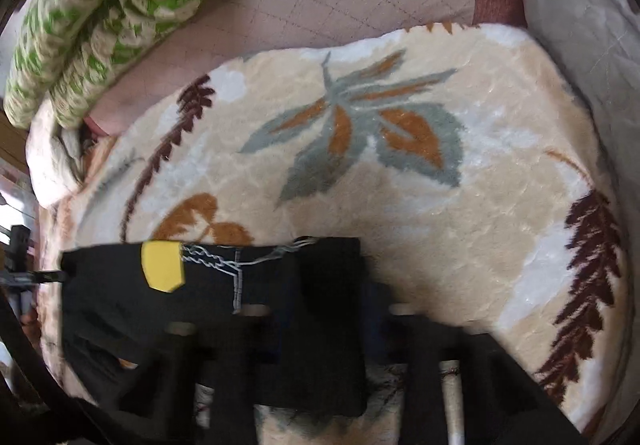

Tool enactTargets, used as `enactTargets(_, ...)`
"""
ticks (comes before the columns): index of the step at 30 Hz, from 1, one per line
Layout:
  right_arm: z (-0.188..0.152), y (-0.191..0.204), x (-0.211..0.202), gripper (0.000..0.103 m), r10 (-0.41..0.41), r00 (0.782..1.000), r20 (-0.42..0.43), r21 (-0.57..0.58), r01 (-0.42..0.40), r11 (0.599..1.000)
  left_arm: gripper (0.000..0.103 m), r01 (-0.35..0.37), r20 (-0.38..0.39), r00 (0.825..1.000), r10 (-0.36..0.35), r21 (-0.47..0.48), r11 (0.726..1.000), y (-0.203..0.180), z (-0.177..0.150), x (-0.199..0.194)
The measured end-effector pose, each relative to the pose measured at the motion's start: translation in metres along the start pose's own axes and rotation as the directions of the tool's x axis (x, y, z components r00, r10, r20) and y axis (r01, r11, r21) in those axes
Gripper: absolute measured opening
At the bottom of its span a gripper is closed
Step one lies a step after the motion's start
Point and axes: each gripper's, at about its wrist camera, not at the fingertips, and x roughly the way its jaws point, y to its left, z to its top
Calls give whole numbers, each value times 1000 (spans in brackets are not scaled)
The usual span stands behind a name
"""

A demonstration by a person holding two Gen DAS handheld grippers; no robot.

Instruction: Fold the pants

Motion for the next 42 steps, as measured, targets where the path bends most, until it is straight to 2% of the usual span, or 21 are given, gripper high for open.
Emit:
enactTargets(2,0,5,-2,18,-28,1000,2,-42,28,999,31,-4,0,1000,4,-22,1000,3,1,-1)
enactTargets(9,3,14,-17,17,-37,998,43,-74,40,996,30,33,64,998,-29,-70,997,10,-1,-19)
enactTargets(14,1,17,-26,17,-52,997,58,-106,58,993,30,54,161,986,-38,-99,994,11,-1,-39)
enactTargets(17,0,20,-33,17,-75,994,78,-127,85,988,30,-21,229,973,35,-66,998,3,-7,-51)
enactTargets(24,-10,24,-61,11,-100,984,146,-155,122,980,31,-141,270,954,133,12,990,-12,-19,-57)
enactTargets(26,-13,24,-65,11,-94,985,143,-157,117,981,31,-162,263,953,151,21,987,-14,-19,-56)
enactTargets(27,-13,22,-62,11,-91,989,115,-144,107,984,31,-165,255,955,154,19,986,-16,-18,-54)
enactTargets(29,-13,17,-53,16,-132,987,89,-116,142,983,31,-155,223,963,152,-2,988,-11,-13,-51)
enactTargets(31,-11,10,-42,16,-91,994,68,-70,96,993,31,-112,201,973,113,-15,994,-5,-9,-53)
enactTargets(33,-7,6,-35,17,-45,996,81,-30,47,998,37,-74,189,979,79,-34,997,1,0,-53)
enactTargets(34,-5,4,-31,20,-28,996,86,-16,29,999,37,-58,183,981,66,-48,997,5,4,-52)
enactTargets(35,-2,3,-27,29,-23,996,85,-7,24,1000,37,-47,173,983,57,-59,997,8,7,-49)
enactTargets(37,3,3,-18,35,-38,996,78,-4,38,999,38,-38,133,990,47,-70,997,14,13,-38)
enactTargets(42,11,5,4,36,-34,999,38,-22,35,999,37,-38,115,992,43,-53,998,15,23,-31)
